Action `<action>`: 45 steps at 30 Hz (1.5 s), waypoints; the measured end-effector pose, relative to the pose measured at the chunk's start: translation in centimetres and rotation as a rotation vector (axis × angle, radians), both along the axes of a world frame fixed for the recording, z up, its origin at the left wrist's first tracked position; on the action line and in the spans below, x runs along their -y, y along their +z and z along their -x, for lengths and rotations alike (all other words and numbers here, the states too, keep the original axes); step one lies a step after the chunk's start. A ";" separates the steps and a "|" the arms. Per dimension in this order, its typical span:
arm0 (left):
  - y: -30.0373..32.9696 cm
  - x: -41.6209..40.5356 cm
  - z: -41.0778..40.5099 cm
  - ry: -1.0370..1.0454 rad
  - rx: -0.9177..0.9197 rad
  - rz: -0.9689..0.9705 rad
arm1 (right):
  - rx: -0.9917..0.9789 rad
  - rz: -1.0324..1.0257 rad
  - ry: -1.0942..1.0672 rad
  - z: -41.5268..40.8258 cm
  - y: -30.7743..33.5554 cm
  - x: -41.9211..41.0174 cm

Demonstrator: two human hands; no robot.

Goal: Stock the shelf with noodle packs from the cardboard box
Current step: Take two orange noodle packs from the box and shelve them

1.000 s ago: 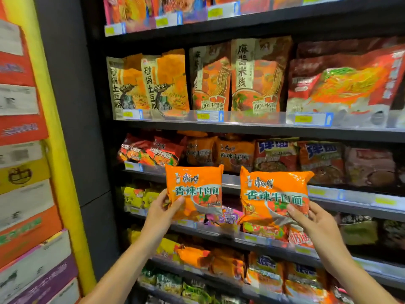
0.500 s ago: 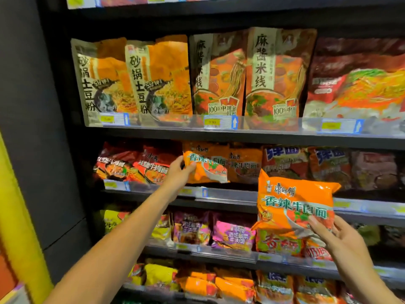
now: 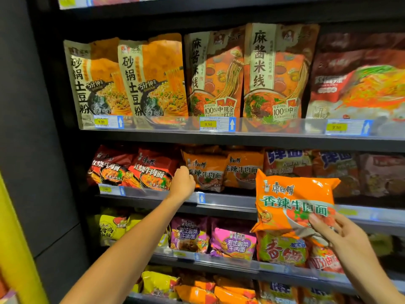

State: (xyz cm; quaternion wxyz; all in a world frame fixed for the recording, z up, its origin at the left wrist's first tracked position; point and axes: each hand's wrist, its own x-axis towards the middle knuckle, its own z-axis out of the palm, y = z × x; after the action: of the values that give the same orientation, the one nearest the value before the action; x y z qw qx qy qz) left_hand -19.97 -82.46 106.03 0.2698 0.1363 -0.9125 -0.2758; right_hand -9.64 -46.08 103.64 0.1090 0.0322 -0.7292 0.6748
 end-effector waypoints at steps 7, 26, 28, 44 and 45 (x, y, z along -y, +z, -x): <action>-2.1 0.3 -2.8 -0.066 -0.171 -0.024 | -0.078 -0.059 0.065 2.4 1.5 -0.5; -3.3 -3.6 -5.3 -0.292 -0.065 0.537 | 0.029 -0.470 0.126 16.2 3.7 6.4; -3.1 -3.7 -4.8 -0.272 0.035 0.565 | 0.083 -0.623 0.199 17.0 3.6 6.8; -2.4 -3.3 -4.0 -0.279 0.188 0.520 | -0.063 -1.219 0.027 15.2 5.1 7.6; -2.7 -3.4 -4.2 -0.306 0.155 0.516 | -0.104 -1.208 -0.008 14.6 4.7 6.9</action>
State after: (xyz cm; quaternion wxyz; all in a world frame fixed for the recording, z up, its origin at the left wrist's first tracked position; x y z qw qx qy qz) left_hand -15.79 -79.10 103.32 0.1805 -0.0550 -0.9801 -0.0612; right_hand -24.26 -53.02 108.35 0.1096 0.1187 -0.9771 0.1387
